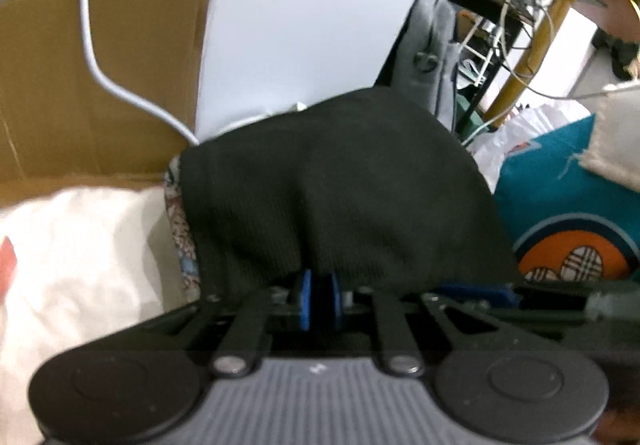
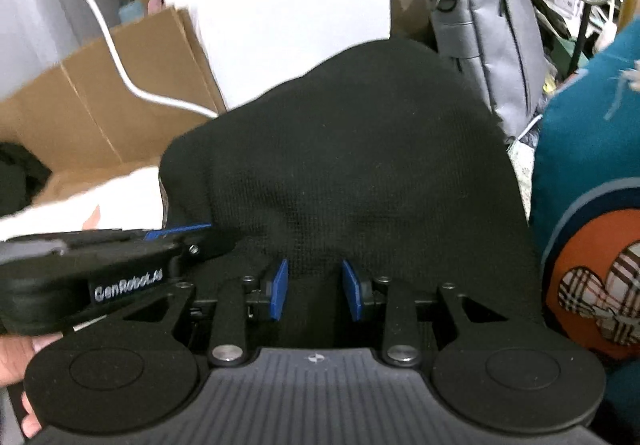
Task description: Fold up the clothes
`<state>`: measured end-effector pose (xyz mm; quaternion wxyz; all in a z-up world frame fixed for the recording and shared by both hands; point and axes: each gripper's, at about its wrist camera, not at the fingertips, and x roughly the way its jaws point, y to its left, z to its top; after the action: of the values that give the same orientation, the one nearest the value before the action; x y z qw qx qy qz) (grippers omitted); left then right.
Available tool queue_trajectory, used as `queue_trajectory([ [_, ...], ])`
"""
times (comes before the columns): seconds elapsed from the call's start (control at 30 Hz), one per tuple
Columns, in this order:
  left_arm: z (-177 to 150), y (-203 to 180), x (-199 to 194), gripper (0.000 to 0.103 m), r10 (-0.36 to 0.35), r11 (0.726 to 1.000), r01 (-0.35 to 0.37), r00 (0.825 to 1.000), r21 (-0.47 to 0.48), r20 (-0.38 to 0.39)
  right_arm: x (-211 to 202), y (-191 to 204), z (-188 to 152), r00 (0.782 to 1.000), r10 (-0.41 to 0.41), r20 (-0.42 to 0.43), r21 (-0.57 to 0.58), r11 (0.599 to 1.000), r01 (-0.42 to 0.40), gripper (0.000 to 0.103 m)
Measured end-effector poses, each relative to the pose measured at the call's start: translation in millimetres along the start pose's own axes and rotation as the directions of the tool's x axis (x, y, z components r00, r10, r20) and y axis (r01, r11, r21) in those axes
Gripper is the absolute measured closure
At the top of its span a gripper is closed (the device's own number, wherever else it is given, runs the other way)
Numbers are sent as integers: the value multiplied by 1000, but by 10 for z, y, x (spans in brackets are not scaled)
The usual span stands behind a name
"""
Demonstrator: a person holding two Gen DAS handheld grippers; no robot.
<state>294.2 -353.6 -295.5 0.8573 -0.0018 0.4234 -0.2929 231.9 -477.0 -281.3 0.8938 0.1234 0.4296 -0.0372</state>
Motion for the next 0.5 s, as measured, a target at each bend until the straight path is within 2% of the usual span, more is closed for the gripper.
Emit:
queue_trajectory([
  [0.03, -15, -15, -39, 93, 2, 1000, -2, 1000, 3, 2, -14, -1, -13, 1000, 1, -2, -7, 1000, -1, 77],
  [0.2, -81, -121, -215, 96, -19, 1000, 19, 1000, 20, 18, -114, -40, -105, 1000, -3, -10, -20, 1000, 3, 83],
  [0.3, -154, -196, -231, 97, -33, 999, 32, 999, 39, 4, -129, -55, -124, 1000, -5, -12, -17, 1000, 5, 83],
  [0.4, -257, -187, -153, 100, -15, 999, 16, 1000, 50, -23, -96, -68, -155, 1000, -6, -22, -13, 1000, 6, 83],
  [0.5, -349, -116, -90, 99, 7, 999, -4, 999, 50, -45, -46, -81, -217, 999, -12, -46, -15, 1000, 11, 83],
])
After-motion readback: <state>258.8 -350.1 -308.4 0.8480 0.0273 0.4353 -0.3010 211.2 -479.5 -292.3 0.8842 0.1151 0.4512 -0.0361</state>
